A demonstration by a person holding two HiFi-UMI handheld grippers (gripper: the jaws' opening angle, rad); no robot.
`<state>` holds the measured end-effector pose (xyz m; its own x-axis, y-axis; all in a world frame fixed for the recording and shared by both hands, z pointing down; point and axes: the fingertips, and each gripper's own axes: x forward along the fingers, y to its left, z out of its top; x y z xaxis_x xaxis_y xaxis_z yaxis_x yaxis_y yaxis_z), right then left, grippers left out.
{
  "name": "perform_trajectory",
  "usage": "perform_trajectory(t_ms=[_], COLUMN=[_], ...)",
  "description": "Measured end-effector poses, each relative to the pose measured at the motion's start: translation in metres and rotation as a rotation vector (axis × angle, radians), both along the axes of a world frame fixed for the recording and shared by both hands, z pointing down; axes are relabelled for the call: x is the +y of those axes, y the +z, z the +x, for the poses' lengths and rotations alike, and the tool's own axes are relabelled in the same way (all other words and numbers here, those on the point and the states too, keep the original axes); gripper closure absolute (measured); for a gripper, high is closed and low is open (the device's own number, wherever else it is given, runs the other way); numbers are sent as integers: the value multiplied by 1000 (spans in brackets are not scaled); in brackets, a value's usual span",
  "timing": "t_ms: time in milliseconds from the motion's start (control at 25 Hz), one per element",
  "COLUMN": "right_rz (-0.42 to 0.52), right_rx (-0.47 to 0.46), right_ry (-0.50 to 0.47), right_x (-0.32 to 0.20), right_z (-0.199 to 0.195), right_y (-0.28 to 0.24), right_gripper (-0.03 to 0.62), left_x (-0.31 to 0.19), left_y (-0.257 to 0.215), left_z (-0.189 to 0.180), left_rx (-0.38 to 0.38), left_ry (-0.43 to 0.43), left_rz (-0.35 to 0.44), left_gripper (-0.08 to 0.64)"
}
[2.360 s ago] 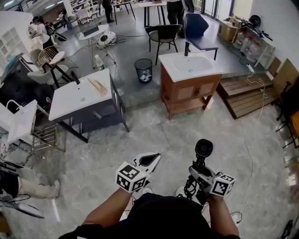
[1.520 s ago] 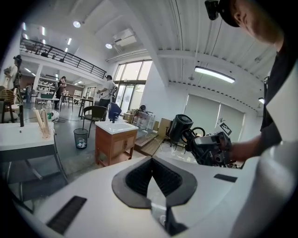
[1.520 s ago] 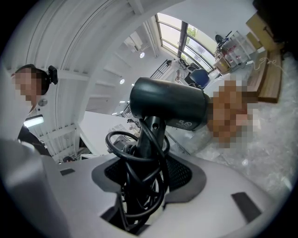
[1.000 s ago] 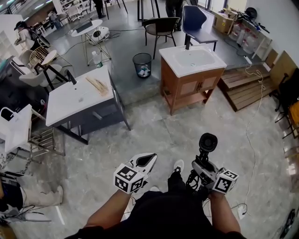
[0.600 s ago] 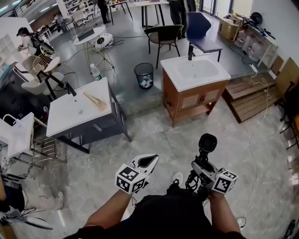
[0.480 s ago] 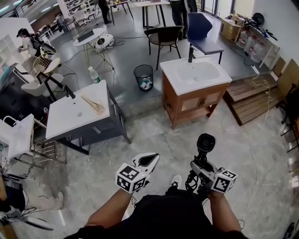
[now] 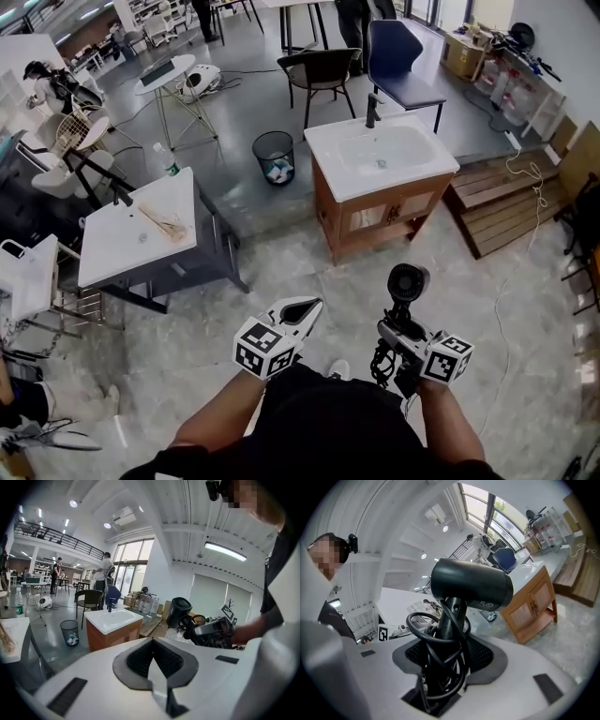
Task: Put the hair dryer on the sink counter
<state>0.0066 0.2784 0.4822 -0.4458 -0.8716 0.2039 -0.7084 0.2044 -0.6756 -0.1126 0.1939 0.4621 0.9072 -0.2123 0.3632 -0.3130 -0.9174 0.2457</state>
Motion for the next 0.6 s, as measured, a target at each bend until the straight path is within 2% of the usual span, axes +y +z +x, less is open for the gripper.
perform_trajectory(t_ms=[280, 600], right_rz=[-33, -42], right_rx=[-12, 10], right_ry=[55, 102], right_x=[-11, -61], right_z=[40, 75], right_y=[16, 22], right_gripper=[385, 385], left_x=[-21, -76], left_y=[15, 25], left_z=[27, 69], left_rx=[-32, -39], left_ry=[9, 61], left_rz=[-25, -40], left_gripper=[560, 560])
